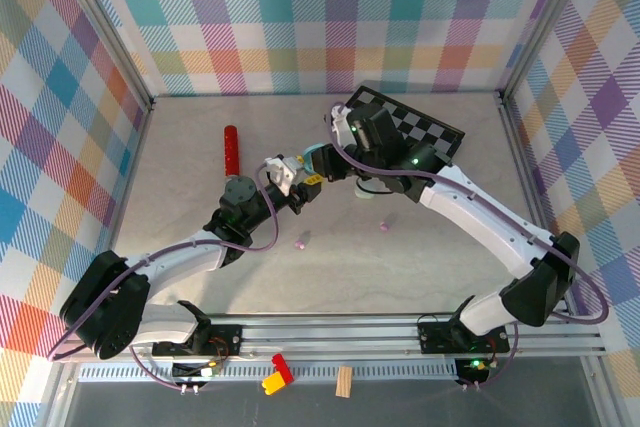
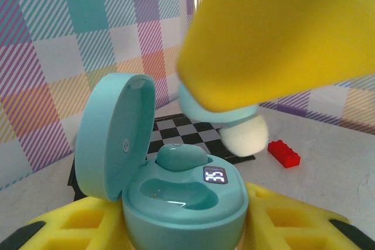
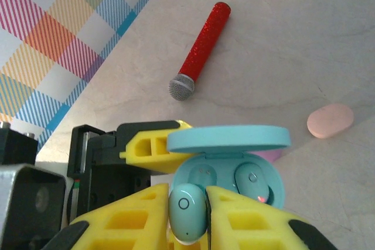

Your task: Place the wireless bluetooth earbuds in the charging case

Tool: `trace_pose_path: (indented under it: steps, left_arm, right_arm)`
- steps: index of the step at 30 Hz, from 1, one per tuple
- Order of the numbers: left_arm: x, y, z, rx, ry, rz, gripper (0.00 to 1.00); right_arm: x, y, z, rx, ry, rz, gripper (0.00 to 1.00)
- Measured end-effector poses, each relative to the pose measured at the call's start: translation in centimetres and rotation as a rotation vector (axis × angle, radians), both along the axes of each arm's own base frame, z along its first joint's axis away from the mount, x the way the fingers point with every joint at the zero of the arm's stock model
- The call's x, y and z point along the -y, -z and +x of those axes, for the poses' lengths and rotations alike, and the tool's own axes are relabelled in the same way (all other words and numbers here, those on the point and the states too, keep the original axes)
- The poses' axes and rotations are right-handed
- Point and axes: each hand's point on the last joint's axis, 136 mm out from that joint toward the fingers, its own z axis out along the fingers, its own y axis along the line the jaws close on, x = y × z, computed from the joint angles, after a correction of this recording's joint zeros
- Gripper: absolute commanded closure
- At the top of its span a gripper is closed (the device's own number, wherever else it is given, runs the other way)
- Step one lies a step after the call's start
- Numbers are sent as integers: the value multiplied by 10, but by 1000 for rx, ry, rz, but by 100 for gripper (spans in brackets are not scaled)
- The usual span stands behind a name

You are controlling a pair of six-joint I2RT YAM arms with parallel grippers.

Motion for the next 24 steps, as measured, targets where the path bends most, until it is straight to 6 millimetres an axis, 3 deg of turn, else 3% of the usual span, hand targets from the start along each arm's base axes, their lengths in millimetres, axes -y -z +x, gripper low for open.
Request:
trace_pose_path:
  steps: [8, 24]
  left_arm:
    - [0, -3, 1, 5, 0, -4, 59]
    - [0, -7, 2, -1, -4, -19, 59]
  right_arm:
    - [-9, 8, 5, -11, -13, -1, 79]
    - [-8, 12, 9, -9, 5, -16, 77]
